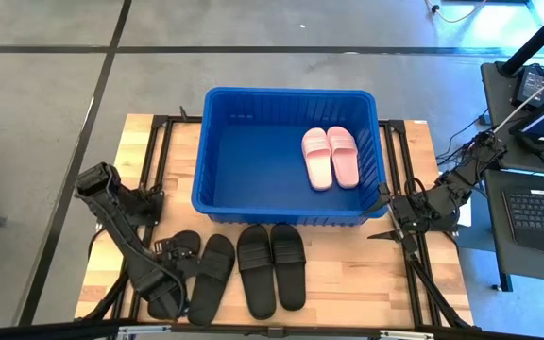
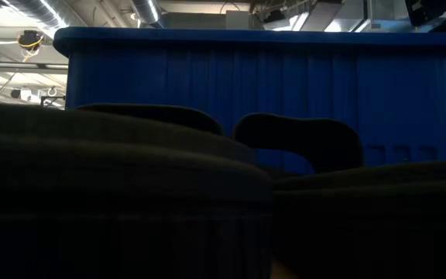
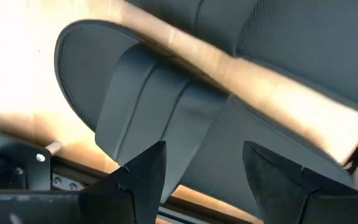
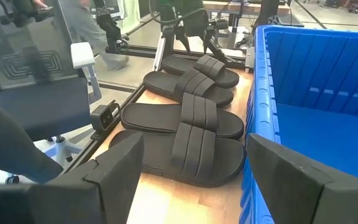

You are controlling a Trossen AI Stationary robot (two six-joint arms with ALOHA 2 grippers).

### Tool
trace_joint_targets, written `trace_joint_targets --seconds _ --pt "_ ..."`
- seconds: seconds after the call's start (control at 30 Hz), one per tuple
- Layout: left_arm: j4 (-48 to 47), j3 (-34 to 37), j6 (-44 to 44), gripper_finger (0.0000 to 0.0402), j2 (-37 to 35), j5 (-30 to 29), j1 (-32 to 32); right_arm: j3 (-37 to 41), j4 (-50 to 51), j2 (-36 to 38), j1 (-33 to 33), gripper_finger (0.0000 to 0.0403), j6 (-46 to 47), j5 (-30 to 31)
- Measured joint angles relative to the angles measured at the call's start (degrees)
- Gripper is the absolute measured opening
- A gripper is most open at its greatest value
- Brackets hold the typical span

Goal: Pick and place slides into bin
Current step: Put the black slipper into the blue bin

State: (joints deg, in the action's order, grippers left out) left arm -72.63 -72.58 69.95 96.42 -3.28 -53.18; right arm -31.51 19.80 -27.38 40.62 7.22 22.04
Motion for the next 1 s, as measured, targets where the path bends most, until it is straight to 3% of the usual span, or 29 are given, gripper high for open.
trace_joint_targets --seconds 0.4,0.7,1.0 --pt "0.66 -0.81 -0.02 0.0205 5.88 0.17 -0.14 0.0 1.45 0.0 0.01 0.0284 0.02 -0.02" --pt "-5.53 -9.48 5.53 0.0205 13.58 -0.43 -0.87 0.0 2.53 0.0 0.0 0.0284 -0.04 4.97" --pt "-17.26 -21.57 12.72 0.0205 19.09 -5.93 -3.9 0.0 3.94 0.02 0.0 0.0284 -0.32 5.49"
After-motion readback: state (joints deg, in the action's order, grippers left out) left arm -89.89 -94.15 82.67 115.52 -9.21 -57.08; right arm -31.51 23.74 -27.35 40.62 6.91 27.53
